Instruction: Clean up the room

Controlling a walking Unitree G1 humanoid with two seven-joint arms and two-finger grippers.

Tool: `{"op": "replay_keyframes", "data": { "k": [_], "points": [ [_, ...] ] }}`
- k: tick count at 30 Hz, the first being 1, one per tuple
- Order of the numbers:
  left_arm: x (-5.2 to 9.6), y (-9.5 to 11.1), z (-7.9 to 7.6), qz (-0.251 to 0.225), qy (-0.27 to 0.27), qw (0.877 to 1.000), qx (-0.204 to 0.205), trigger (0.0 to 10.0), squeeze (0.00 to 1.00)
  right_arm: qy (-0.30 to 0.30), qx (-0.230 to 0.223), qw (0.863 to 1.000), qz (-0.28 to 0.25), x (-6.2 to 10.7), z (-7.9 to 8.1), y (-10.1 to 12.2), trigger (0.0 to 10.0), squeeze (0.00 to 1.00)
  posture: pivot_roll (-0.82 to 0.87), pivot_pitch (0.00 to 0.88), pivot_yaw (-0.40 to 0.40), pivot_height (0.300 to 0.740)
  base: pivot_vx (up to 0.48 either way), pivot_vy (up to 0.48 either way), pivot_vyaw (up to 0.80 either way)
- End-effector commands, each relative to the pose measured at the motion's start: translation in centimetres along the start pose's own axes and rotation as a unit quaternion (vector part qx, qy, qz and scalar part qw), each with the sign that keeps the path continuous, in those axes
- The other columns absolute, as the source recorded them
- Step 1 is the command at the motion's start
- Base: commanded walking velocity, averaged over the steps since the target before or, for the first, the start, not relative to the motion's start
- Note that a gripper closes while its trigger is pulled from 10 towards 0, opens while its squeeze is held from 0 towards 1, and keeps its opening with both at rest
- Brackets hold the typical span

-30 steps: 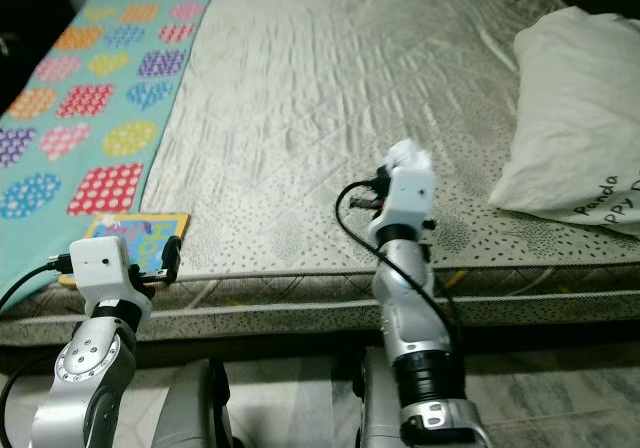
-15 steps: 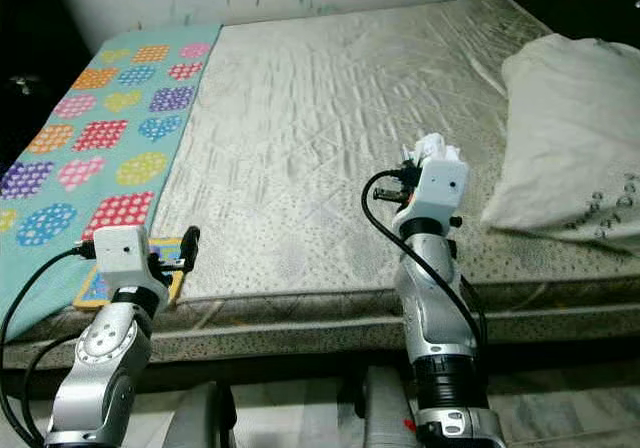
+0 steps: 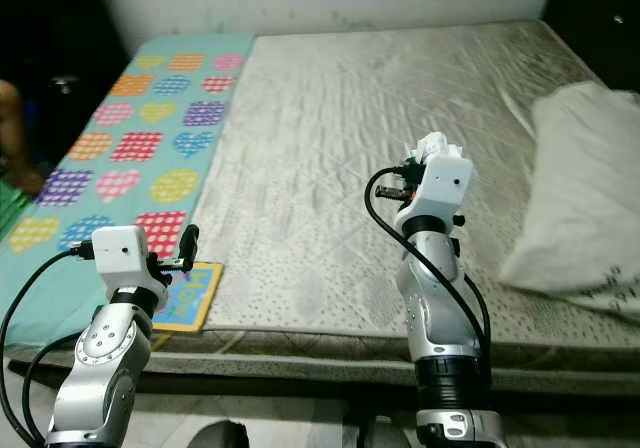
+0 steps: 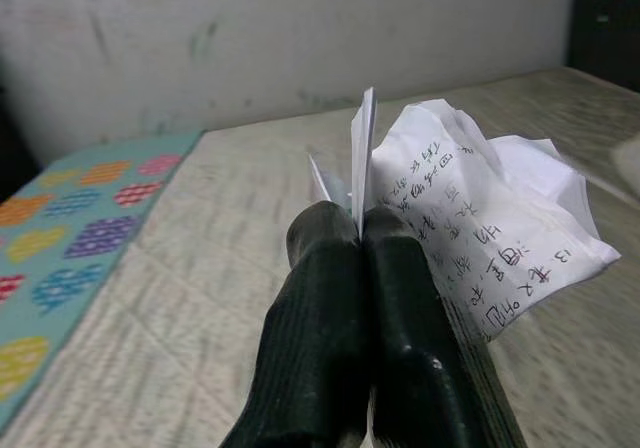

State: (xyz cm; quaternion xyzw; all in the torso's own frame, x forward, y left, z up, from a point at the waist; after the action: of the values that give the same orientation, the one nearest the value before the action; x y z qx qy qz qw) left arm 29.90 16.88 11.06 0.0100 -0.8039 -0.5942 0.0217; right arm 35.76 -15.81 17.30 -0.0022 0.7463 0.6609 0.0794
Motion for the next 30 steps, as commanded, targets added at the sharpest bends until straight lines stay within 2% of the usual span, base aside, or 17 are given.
{"op": "replay_keyframes", "data": {
  "k": [1, 19, 30],
  "points": [
    [0.0, -0.4, 0.5, 0.007, 0.009, 1.0, -0.006, 10.0, 0.0, -0.002, -0.001, 1.0, 0.001, 0.2, -0.1, 0.1, 10.0, 0.0, -0.13, 0.0, 0.075, 0.74, 0.0, 0.0, 0.0],
    [0.1, -1.1, 0.2, 0.012, 0.008, 1.0, 0.001, 10.0, 0.0, -0.01, 0.011, 1.0, 0.007, 0.3, -0.7, -0.1, 10.0, 0.0, -0.15, 0.0, 0.07, 0.74, 0.0, 0.0, 0.0],
    [0.4, -1.7, 0.3, 0.007, 0.019, 0.999, -0.026, 10.0, 0.0, -0.012, 0.023, 0.999, 0.033, 1.1, -1.3, -1.5, 10.0, 0.0, -0.15, 0.0, 0.047, 0.74, 0.0, 0.0, 0.0]
  ]
}}
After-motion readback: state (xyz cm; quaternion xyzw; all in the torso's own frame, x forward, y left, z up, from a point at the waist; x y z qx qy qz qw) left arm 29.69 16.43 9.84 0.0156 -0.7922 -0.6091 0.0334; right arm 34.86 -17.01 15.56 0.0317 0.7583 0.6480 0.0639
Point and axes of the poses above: a point about 5 cm out from each wrist's last joint towards the gripper, its own x axis pointing back from the gripper into the wrist, its own y axis along the axis of the wrist's last joint, z = x × y, the point moved 2 cm from there along -x, pointing out of the wrist towards the gripper, and after that the axes turned 14 degrees about x, right-handed, at the moved point
